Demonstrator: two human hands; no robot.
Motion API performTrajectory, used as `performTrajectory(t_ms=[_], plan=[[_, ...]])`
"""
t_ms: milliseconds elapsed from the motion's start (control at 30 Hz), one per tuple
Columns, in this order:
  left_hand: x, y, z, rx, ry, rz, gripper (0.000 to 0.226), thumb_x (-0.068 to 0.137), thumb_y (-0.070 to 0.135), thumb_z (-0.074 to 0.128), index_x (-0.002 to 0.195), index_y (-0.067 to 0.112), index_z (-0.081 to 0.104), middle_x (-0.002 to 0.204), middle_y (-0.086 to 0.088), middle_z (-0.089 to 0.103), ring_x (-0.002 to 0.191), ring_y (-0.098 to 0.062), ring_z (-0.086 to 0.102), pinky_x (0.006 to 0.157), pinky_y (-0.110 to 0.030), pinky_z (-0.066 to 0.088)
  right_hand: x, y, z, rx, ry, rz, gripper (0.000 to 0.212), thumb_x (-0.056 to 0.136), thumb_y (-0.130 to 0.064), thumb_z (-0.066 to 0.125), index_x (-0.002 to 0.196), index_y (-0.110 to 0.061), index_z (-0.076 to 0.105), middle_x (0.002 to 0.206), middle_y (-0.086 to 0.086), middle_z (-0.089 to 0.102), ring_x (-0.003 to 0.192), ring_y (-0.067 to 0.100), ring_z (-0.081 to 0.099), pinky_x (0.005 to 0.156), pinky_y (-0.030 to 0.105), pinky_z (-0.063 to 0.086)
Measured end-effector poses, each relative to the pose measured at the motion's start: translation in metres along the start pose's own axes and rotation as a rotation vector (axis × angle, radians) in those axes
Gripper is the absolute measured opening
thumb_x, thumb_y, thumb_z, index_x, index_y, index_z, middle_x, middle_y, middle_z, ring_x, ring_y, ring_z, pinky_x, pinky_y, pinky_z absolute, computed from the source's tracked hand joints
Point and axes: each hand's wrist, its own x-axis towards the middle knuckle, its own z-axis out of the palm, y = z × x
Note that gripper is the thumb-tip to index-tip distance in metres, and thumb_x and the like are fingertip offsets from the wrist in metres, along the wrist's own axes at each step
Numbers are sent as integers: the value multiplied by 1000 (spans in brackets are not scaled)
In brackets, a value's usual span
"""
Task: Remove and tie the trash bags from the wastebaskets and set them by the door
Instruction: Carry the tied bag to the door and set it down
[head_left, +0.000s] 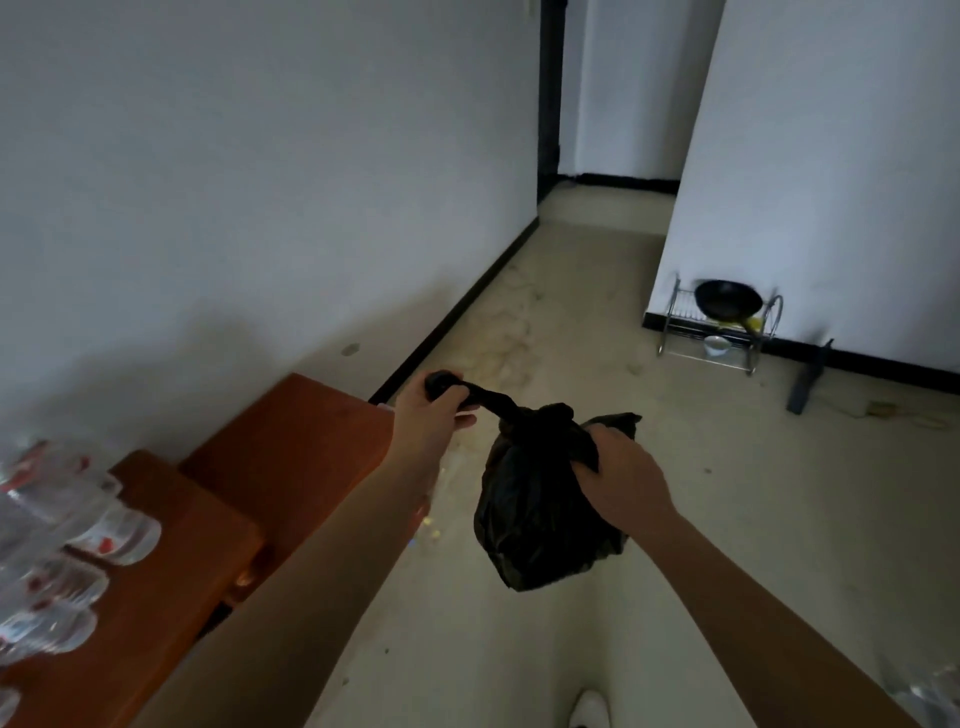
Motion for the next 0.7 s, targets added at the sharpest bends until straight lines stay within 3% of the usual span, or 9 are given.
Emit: performTrajectory(t_ms=[133,367,533,700], plan=[[91,22,64,25,51,-9,6,98,8,57,99,13,60,105,-19,67,77,-22,68,55,-26,52,110,39,-22,22,-14,-5,17,93,-32,53,105,-20,54,94,-2,57,85,22,59,72,36,46],[233,47,133,-4,104,26,8,95,3,60,100,8,62,95,-5,67,84,-17,71,78,-36,60,284,71,-44,48,27,-7,15,92,-26,54,105,-18,56,94,-2,55,86,23,57,73,35,46],[361,49,166,2,117,35,10,94,3,62,94,13,63,100,-12,67,88,-26,71,66,-30,56,417,104,-30,14,2,-21,13,91,-28,54,102,-21,55,91,-6,53,84,20,57,69,31,43],[497,59,197,-3,97,21,9,94,4,61,98,12,62,104,-14,67,91,-27,71,68,-32,57,543,124,-14,-14,-25,-18,17,91,-30,54,104,-21,58,88,-9,50,82,17,55,68,30,40]])
